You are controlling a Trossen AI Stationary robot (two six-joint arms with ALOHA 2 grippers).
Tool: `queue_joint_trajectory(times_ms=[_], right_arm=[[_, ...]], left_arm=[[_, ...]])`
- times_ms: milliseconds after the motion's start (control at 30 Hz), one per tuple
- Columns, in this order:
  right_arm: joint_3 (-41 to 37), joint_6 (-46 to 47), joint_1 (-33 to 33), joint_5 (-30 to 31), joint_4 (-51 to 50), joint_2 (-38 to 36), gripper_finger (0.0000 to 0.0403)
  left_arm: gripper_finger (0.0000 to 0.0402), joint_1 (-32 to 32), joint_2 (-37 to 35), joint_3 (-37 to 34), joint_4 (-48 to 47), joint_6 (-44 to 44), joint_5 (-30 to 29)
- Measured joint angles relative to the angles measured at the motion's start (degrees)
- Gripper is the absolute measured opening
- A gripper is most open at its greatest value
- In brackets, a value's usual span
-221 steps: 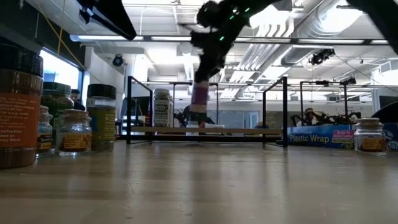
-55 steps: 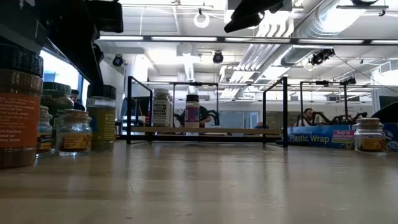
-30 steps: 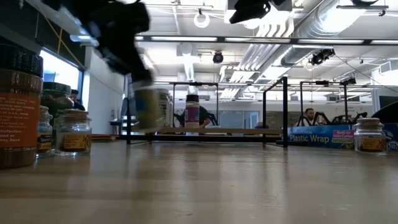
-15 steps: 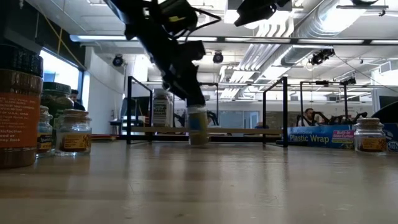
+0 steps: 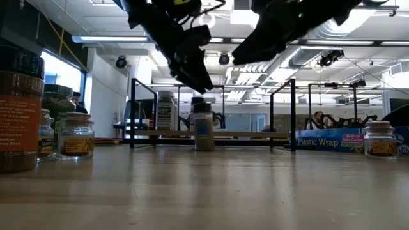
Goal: Shelf spices
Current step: Put the black seasoning bottle on the shelf aligned with the other black seasoning bottle
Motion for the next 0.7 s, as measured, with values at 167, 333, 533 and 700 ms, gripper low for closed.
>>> queue_joint_trajectory(times_ms=[167,333,533,700], right_arm=[[-0.92,-0.07,-4.63,-5.81,6.98,4.27,0.0268],[2.30,-0.97,-7.75,-6.31,9.16,11.43,0.0268],[7.76,-1.04,-11.28,-6.64,9.05,19.57,0.0268],[11.13,-0.45,-12.55,-5.56,8.46,24.65,0.0268]], left_arm=[[0.0308,-1.66,-6.27,0.00,-5.15,-2.48,-8.20],[0.0309,-7.58,-13.31,0.00,-11.52,-8.09,-17.86],[0.0310,-16.94,-18.55,-0.02,-18.19,-17.33,-29.70],[0.0310,-22.73,-18.84,-0.07,-20.96,-22.22,-37.26]])
